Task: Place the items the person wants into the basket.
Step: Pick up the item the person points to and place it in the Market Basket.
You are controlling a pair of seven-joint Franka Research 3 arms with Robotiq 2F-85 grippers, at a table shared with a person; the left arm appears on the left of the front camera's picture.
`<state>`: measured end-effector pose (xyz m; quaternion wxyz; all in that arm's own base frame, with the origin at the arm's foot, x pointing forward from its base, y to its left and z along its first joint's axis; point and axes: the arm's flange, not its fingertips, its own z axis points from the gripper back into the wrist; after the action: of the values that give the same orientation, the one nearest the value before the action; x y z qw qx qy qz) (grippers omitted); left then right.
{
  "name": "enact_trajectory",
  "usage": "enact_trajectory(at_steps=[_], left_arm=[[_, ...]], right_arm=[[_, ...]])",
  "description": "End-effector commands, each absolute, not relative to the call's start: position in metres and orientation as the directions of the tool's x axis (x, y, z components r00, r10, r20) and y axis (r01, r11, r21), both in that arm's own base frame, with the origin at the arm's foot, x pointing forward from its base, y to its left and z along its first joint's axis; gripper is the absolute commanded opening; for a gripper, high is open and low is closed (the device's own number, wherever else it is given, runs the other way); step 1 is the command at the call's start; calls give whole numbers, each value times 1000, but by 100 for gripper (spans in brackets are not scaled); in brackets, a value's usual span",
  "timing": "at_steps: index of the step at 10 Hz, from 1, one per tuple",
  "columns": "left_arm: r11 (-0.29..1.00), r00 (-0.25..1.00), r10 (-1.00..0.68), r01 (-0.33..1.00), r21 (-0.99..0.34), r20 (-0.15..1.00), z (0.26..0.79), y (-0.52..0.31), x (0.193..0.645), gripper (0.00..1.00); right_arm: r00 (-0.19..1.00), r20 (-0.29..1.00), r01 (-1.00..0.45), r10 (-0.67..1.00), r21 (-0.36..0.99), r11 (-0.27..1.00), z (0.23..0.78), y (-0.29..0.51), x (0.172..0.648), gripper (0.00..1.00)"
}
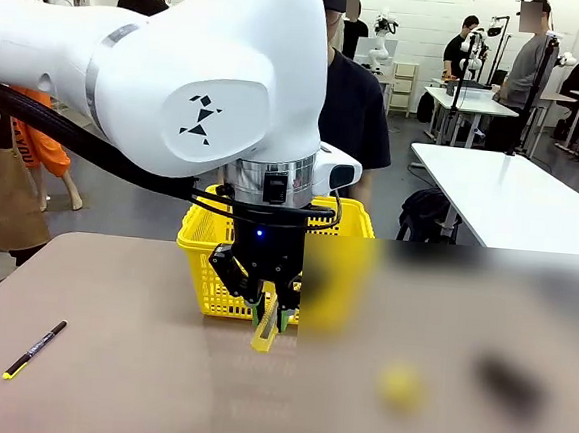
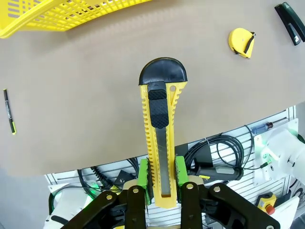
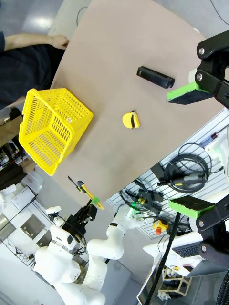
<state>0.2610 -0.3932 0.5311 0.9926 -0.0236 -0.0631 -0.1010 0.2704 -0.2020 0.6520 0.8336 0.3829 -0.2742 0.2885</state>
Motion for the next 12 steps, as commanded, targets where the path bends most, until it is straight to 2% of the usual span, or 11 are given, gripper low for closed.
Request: enact_trajectory(at_steps=[1,4,7,10,12], left_arm=[[965,959,-249,257,-44,138,542,-385,278,26],[941,929,-324,336,-46,177,579,-348,360,26],[836,832,-545,531,137,100,570,-333,430,26],[666,668,-739,705,245,87,557,-341,456,26],[672,672,-737,715,192,73,550,-343,481,26]], right_arm=[[677,688,-694,261,479,537,653,-202,271,100],[677,688,-694,261,479,537,653,-202,271,100],[677,688,-694,261,479,537,653,-202,271,100],[677,688,-694,261,479,537,653,-202,271,100],[677,688,-694,261,479,537,653,-202,271,100]])
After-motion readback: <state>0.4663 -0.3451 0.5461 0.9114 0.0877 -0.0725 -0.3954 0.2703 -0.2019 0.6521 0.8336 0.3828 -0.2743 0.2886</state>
